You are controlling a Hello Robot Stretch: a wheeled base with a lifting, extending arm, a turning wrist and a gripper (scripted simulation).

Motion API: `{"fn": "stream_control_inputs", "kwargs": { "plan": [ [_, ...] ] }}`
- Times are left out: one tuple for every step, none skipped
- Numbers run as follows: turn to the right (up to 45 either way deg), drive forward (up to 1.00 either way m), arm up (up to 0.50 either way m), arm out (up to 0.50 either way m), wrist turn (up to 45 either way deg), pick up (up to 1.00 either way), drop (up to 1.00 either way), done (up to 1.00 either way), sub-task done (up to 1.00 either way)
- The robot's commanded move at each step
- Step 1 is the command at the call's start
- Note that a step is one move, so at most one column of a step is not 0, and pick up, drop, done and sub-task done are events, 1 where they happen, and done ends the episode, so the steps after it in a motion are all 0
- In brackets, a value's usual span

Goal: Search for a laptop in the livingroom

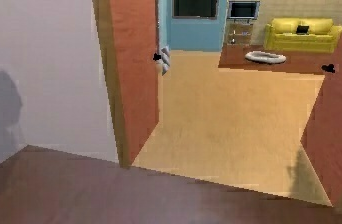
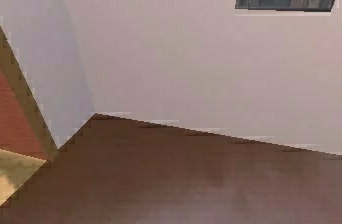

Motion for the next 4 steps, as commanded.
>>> {"fn": "stream_control_inputs", "kwargs": {
  "plan": [
    [18.0, 0.00, 0.00, 0.00, 0.0, 0.00, 0.00, 0.00, 0.00],
    [0.0, 1.00, 0.00, 0.00, 0.0, 0.00, 0.00, 0.00, 0.00],
    [0.0, 1.00, 0.00, 0.00, 0.0, 0.00, 0.00, 0.00, 0.00],
    [3.0, 0.00, 0.00, 0.00, 0.0, 0.00, 0.00, 0.00, 0.00]
  ]
}}
